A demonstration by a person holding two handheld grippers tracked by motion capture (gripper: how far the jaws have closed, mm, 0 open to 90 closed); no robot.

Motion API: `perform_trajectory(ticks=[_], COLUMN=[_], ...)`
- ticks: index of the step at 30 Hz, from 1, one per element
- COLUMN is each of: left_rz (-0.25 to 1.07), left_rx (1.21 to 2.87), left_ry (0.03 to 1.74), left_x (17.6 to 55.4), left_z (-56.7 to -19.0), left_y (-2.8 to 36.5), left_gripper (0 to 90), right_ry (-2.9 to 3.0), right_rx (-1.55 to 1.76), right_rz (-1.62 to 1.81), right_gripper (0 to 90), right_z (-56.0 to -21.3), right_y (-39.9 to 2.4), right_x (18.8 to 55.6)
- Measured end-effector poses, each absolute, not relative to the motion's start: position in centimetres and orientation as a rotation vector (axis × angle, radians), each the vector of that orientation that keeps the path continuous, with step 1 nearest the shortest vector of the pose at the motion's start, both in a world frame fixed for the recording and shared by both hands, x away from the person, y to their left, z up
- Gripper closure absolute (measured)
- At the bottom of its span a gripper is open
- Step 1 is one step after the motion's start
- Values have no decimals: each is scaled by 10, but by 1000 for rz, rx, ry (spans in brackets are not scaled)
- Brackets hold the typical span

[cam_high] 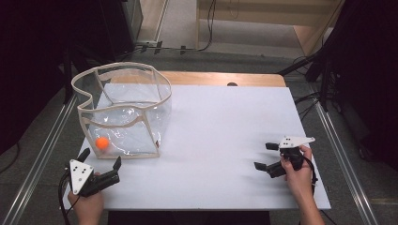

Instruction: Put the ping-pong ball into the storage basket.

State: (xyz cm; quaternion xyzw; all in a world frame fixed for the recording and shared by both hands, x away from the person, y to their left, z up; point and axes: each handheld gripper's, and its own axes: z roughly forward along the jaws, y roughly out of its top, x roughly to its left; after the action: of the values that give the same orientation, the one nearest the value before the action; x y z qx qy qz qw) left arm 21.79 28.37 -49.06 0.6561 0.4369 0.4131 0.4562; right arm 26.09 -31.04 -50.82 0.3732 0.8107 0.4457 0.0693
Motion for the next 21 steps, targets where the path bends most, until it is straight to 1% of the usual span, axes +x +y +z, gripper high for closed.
perform_trajectory(ticks=[21], left_rz=[1017], left_rx=[1595], left_ry=[1099], left_x=[218], left_z=[-491], left_y=[285], left_gripper=[0], right_ry=[2292], right_rx=[1138], right_rz=[1468], right_gripper=[0], right_z=[-516], right_y=[-349], right_x=[228])
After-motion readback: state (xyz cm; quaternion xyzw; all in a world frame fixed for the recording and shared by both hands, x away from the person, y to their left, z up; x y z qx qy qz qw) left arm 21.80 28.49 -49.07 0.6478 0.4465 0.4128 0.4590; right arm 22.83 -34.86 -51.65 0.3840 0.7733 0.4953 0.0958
